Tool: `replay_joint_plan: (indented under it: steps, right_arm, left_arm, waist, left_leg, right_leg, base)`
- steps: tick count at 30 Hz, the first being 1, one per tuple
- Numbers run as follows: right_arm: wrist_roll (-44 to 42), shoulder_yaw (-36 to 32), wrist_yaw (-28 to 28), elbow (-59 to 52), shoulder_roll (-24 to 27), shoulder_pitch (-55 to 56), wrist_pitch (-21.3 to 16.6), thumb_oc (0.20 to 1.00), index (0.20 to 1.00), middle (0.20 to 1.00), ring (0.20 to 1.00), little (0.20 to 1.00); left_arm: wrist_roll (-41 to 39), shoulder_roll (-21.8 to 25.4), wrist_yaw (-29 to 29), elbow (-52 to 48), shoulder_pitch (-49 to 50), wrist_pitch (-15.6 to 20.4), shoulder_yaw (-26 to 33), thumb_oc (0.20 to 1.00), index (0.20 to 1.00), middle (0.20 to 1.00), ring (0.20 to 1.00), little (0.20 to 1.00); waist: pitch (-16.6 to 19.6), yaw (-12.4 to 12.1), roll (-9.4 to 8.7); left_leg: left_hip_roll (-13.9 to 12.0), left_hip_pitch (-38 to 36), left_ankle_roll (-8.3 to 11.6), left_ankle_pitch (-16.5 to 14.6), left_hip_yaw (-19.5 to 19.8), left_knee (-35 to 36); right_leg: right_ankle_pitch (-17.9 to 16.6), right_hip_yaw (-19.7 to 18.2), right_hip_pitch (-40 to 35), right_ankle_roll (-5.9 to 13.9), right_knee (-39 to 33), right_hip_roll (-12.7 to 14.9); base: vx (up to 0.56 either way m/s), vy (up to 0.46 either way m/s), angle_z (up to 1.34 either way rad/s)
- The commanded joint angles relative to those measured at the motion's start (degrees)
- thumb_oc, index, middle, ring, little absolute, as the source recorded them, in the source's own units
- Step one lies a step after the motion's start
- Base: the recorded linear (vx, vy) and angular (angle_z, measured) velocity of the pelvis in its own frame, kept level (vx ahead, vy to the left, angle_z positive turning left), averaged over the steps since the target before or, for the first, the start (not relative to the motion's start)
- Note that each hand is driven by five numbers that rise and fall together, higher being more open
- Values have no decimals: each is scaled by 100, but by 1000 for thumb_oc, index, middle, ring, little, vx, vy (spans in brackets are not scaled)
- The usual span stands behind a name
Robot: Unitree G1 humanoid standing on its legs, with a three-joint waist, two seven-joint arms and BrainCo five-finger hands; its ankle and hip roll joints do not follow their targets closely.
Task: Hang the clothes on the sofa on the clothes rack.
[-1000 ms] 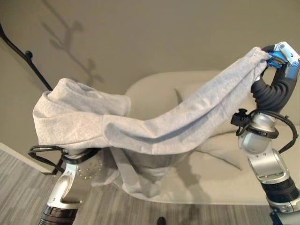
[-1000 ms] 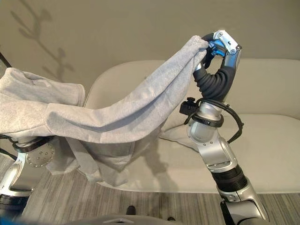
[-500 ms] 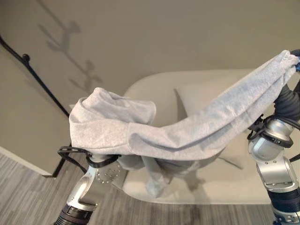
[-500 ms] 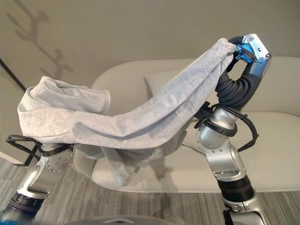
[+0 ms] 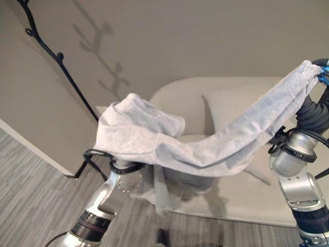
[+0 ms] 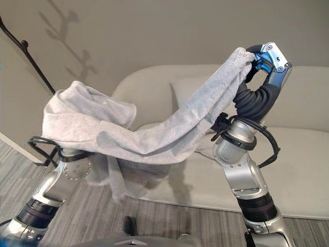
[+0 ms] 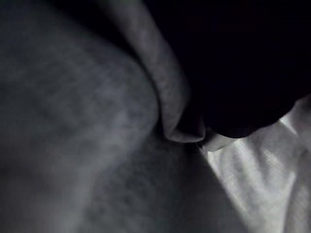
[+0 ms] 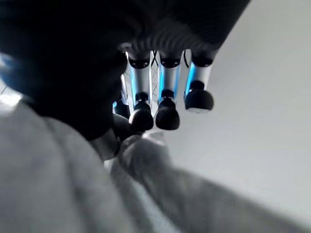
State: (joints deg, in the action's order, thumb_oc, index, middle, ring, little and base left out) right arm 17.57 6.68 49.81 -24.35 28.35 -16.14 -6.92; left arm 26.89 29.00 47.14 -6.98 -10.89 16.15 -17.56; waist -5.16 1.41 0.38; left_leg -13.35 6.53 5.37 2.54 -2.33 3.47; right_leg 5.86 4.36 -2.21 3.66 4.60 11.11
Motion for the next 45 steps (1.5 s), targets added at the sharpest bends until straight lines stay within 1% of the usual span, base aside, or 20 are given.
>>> replay_joint_plan:
  steps: [1,4,5,6,9,10,11,15,18,20,21,22,24,27,34,38,40,42,44,45]
  right_arm:
    - [6,227,134,-168,305,-423,-132,200,200,200,200,200]
    - [-77,323,119,-105,299,-443,-206,200,200,200,200,200]
    - [-157,291,90,10,247,-359,-261,200,200,200,200,200]
    - [-209,174,13,46,184,-130,-275,200,200,200,200,200]
    - [-168,-67,-16,11,93,145,-243,200,200,200,200,200]
    - [-38,-328,-5,-99,58,335,-221,200,200,200,200,200]
    - [34,-397,11,-156,53,379,-192,200,200,200,200,200]
    - [147,-466,58,-265,43,459,-112,200,200,200,200,200]
    - [76,-525,58,-359,-32,661,-109,200,200,200,200,200]
    - [95,-485,8,-393,7,678,-136,200,200,200,200,200]
    - [95,-475,5,-395,7,673,-136,200,200,200,200,200]
    - [131,-379,-78,-437,34,649,-220,200,200,200,200,200]
    - [143,-225,-202,-457,82,746,-346,200,200,200,200,200]
    - [64,-174,-233,-406,73,862,-391,200,200,200,200,200]
    - [-233,-100,-308,-253,-2,1167,-461,200,200,200,200,200]
    - [-333,-32,-456,-361,4,1325,-517,200,200,200,200,200]
    - [-339,0,-498,-323,87,1296,-492,200,200,200,200,200]
    - [-372,26,-515,-244,141,1238,-488,200,200,200,200,200]
    - [-402,42,-476,-191,178,1109,-495,200,200,200,200,200]
    - [-402,52,-474,-186,177,1103,-496,200,200,200,200,200]
  left_arm:
    - [-560,34,380,-597,-92,274,430,200,200,200,200,200]
    - [-663,49,546,-508,-138,301,299,200,200,200,200,200]
    - [-641,65,539,-546,-167,281,218,200,200,200,200,200]
    - [-659,113,383,-500,-204,313,34,200,200,200,200,200]
    - [-479,361,285,-399,-298,329,-194,200,200,200,200,200]
    - [-397,686,212,-569,-175,377,-34,200,200,200,200,200]
    - [-355,771,280,-629,-106,380,44,200,200,200,200,200]
    - [-306,854,446,-779,208,368,280,200,200,200,200,200]
    - [-207,756,551,-775,357,319,416,200,200,200,200,200]
    - [-106,780,586,-810,474,231,558,200,200,200,200,200]
    - [-103,780,582,-831,495,222,576,200,200,200,200,200]
    - [77,850,504,-882,588,102,618,200,200,200,200,200]
    - [205,784,346,-923,758,78,666,200,200,200,200,200]
    - [163,706,319,-853,774,57,623,200,200,200,200,200]
    - [51,474,242,-616,1023,32,513,200,200,200,200,200]
    - [-35,496,174,-601,1226,55,515,200,200,200,200,200]
    - [-61,481,235,-588,1187,51,538,200,200,200,200,200]
    - [-81,449,240,-601,1212,78,572,200,200,200,200,200]
    - [-109,439,187,-633,1305,139,591,200,200,200,200,200]
    - [-112,441,182,-640,1316,139,601,200,200,200,200,200]
  waist:
    - [142,-96,75]
    - [211,-144,215]
    - [306,-131,273]
    - [367,-79,160]
    - [391,-88,-138]
    - [385,-144,-361]
    - [372,-148,-422]
    - [255,-172,-405]
    - [210,-26,-252]
    - [187,3,-232]
    - [176,8,-222]
    - [159,-29,-179]
    - [133,-8,-286]
    - [127,-5,-362]
    - [214,-17,-463]
    - [109,-10,-416]
    - [-52,-6,-401]
    - [-87,8,-350]
    - [-41,31,-359]
    - [-37,21,-364]
  left_leg:
    - [-600,-169,421,1009,436,71]
    - [-688,-398,561,1275,1411,-246]
    - [-509,-508,640,776,1961,-336]
    - [-298,-474,646,52,1880,-534]
    - [74,-349,428,-588,1508,-851]
    - [510,-251,79,-904,1262,-1018]
    - [686,-223,-27,-1012,1243,-1123]
    - [1012,-242,-270,-1228,1028,-1314]
    - [1164,-365,-437,-1062,988,-1107]
    - [1308,-528,-563,-950,889,-755]
    - [1283,-557,-552,-899,884,-693]
    - [1330,-712,-615,-846,722,-409]
    - [1566,-897,-688,-695,701,-241]
    - [1708,-951,-700,-643,738,-197]
    - [1894,-1081,-741,-767,842,-202]
    - [2052,-854,-676,-1054,757,-1166]
    - [2127,-420,-448,-921,693,-2096]
    - [1994,-119,-307,-852,596,-2593]
    - [1443,-42,-414,-1091,329,-2379]
    - [1442,-75,-416,-1089,312,-2334]
  right_leg:
    - [8,104,-910,380,-960,58]
    - [-100,-219,-852,574,-960,289]
    - [-168,-466,-780,712,-960,476]
    - [-347,-511,-713,860,-960,745]
    - [-985,-534,-479,1019,-960,1196]
    - [-1785,-528,-120,1091,-960,1546]
    - [-2191,-546,-20,1071,-960,1670]
    - [-2864,-229,256,959,-791,1933]
    - [-2392,-321,414,783,-498,1414]
    - [-1743,-313,512,662,-549,727]
    - [-1722,-318,541,635,-491,705]
    - [-1019,19,542,550,-433,108]
    - [-647,-145,463,345,-249,-642]
    - [-458,-486,384,195,-64,-1064]
    - [-342,-540,62,15,-145,-1193]
    - [-368,-589,-48,-29,-299,-1116]
    - [-423,-636,-125,-72,-415,-1033]
    - [-438,-681,-263,-86,-602,-1010]
    - [-411,-669,-419,-27,-806,-853]
    - [-410,-685,-427,-27,-813,-850]
  base:
    - [180,449,-62]
    - [180,556,-89]
    - [229,843,-113]
    - [193,882,-63]
    - [21,688,13]
    - [-1,790,-24]
    - [-8,618,-31]
    - [14,410,-22]
    - [40,441,-3]
    - [61,330,1]
    - [49,318,-23]
    - [32,274,-11]
    - [42,307,-14]
    - [18,125,0]
    - [56,24,18]
    - [43,1,8]
    - [-54,45,7]
    - [22,74,21]
    - [108,83,25]
    - [71,63,19]
